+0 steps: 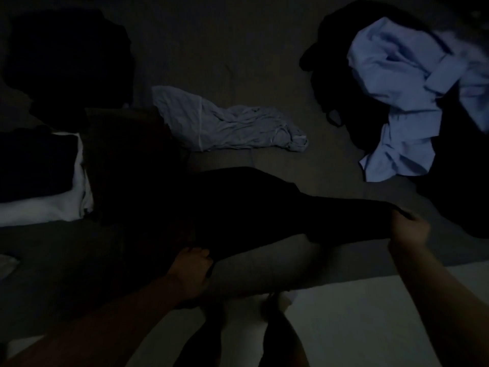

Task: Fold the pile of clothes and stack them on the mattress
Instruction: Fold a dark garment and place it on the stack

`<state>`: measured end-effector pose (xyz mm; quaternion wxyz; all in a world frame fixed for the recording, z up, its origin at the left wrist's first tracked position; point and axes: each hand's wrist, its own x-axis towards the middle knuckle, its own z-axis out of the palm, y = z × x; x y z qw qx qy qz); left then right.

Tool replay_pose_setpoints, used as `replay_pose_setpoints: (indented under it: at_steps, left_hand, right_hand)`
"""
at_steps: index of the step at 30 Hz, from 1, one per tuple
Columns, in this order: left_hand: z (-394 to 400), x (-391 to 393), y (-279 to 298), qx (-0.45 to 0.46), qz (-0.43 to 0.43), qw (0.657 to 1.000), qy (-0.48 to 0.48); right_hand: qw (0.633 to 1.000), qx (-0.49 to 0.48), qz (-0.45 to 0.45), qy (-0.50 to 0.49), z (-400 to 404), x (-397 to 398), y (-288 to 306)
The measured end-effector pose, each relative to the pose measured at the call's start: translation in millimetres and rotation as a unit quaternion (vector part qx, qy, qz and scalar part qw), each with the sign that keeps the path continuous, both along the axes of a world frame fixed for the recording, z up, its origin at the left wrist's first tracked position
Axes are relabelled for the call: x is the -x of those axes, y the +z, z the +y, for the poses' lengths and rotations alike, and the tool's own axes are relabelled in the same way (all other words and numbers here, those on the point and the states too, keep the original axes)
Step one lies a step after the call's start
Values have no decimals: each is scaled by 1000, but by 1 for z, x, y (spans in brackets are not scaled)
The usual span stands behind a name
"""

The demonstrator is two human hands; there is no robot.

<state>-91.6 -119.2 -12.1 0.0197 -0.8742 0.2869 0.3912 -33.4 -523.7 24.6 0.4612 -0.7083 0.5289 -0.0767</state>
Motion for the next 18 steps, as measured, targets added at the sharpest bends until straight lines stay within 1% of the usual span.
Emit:
replay_pose_setpoints:
  at_steps: [1,2,4,6,8,9,11,12,13,15,16,18]
  left_hand:
    - [-4,1,3,-6,40,999,12]
    - [-7,4,1,-14,51,999,12]
    - [-15,5,2,-18,120,992,22]
    - [-24,9,-2,-34,148,987,48]
    - [-36,13,-5,-27,148,982,115]
    - [-42,12,-5,-14,142,977,161]
    - [-50,2,1,14,107,960,259]
    - [-53,-7,6,30,66,948,310]
    - [-55,-18,11,49,17,931,360]
    - [-58,-41,23,79,-64,891,443]
    - [-61,-52,30,95,-94,870,474]
    - [-64,-69,45,140,-131,822,537]
  right_hand:
    - [1000,9,0,3,-9,1,3]
    - [1000,16,-2,-2,-20,1,3]
    - [999,29,31,2,-43,0,-1]
    - [995,-21,93,22,-62,-1,-11]
    - [979,-113,161,46,-67,-6,-19]
    - [967,-138,201,77,-66,-10,-21]
    - [932,-145,281,176,-65,-18,-21]
    - [922,-140,292,212,-66,-26,-17]
    - [922,-144,275,231,-71,-35,-13]
    - [938,-164,201,232,-82,-53,-4]
    - [945,-180,159,221,-84,-63,5]
    - [943,-226,107,219,-86,-83,22]
